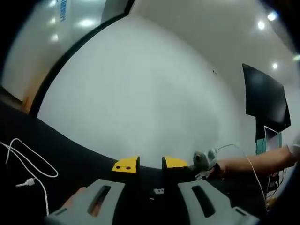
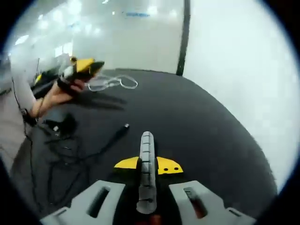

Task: Grab the wires, straighten them and put them on the rack

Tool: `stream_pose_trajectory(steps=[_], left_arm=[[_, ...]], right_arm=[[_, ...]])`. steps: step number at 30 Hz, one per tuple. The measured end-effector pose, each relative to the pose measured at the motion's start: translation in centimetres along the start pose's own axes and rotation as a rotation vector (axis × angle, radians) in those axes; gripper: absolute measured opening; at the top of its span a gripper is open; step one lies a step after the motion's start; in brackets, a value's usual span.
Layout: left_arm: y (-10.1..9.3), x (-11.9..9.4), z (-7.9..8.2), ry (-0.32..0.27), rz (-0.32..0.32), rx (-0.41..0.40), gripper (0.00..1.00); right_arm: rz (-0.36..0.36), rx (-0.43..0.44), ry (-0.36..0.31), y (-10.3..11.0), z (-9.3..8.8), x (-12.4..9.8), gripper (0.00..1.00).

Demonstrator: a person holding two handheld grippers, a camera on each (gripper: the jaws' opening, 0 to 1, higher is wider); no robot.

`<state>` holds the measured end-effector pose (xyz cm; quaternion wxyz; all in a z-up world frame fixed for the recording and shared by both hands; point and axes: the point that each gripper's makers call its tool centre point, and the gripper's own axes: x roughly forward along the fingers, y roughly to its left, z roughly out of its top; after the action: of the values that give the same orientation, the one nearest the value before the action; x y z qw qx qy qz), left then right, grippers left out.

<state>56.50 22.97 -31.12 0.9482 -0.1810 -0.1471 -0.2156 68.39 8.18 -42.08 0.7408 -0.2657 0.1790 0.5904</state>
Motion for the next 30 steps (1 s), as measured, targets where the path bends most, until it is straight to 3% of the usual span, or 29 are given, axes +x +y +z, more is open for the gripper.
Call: stream_pose_trajectory(steps=[2, 4, 6, 7, 9, 12, 13, 14, 15, 17, 19, 21, 23, 25, 27, 28, 30], left_arm=[[0.0, 0.1, 0.0, -0.003, 0.000, 0.008, 0.20], [0.0, 0.1, -0.1, 0.003, 0.000, 0.006, 0.20], [0.0, 0.1, 0.0, -0.003, -0.001, 0.004, 0.20], [0.0, 0.1, 0.1, -0.008, -0.003, 0.001, 0.20], [0.0, 0.0, 0.2, -0.012, -0.004, -0.004, 0.20], [0.1, 0.1, 0.1, -0.003, 0.007, 0.026, 0.19], [0.1, 0.1, 0.0, 0.000, 0.011, 0.030, 0.18], [0.1, 0.2, 0.1, 0.000, 0.011, 0.030, 0.17], [0.1, 0.2, 0.1, -0.003, 0.008, 0.023, 0.17], [0.1, 0.2, 0.1, -0.003, 0.008, 0.022, 0.17], [0.1, 0.2, 0.0, -0.001, 0.004, 0.015, 0.18], [0.1, 0.2, 0.0, 0.000, 0.006, 0.017, 0.18], [0.1, 0.2, 0.1, -0.005, 0.005, 0.017, 0.17], [0.0, 0.3, 0.0, -0.002, 0.004, 0.019, 0.17], [0.0, 0.2, -0.1, 0.001, 0.002, 0.021, 0.17], [-0.2, 0.2, -0.1, 0.001, -0.001, 0.022, 0.17], [-0.3, 0.3, -0.2, 0.007, -0.002, 0.027, 0.17]], right_arm=[[-0.016, 0.096, -0.017, -0.4, 0.2, 0.3, 0.31], [0.009, 0.152, -0.029, -0.7, 0.5, -0.1, 0.37], [-0.026, 0.201, -0.074, -1.3, 1.7, -1.5, 0.30], [-0.052, 0.251, -0.128, -1.6, 2.8, -2.3, 0.25], [-0.140, 0.295, -0.191, -2.5, 5.0, -3.7, 0.24], [-0.151, 0.404, -0.269, -1.4, 8.0, -4.9, 0.10], [-0.113, 0.496, -0.312, -0.8, 9.6, -5.1, 0.03], [-0.098, 0.505, -0.314, 0.0, 10.0, -4.9, 0.00], [-0.100, 0.466, -0.277, 2.7, 10.1, -4.2, 0.00], [-0.148, 0.380, -0.133, 3.9, 8.6, -2.0, 0.04], [-0.072, 0.367, -0.057, 4.8, 7.9, 0.2, 0.06], [-0.007, 0.350, 0.075, 6.8, 6.5, 1.8, 0.06], [-0.034, 0.318, 0.148, 7.4, 5.7, 3.1, 0.08], [-0.060, 0.289, 0.198, 5.8, 5.0, 4.5, 0.11], [-0.065, 0.334, 0.249, 5.0, 3.7, 5.5, 0.10], [-0.035, 0.368, 0.281, 5.3, 3.0, 5.8, 0.04], [-0.019, 0.527, 0.238, 5.0, 3.6, 5.0, 0.04]])
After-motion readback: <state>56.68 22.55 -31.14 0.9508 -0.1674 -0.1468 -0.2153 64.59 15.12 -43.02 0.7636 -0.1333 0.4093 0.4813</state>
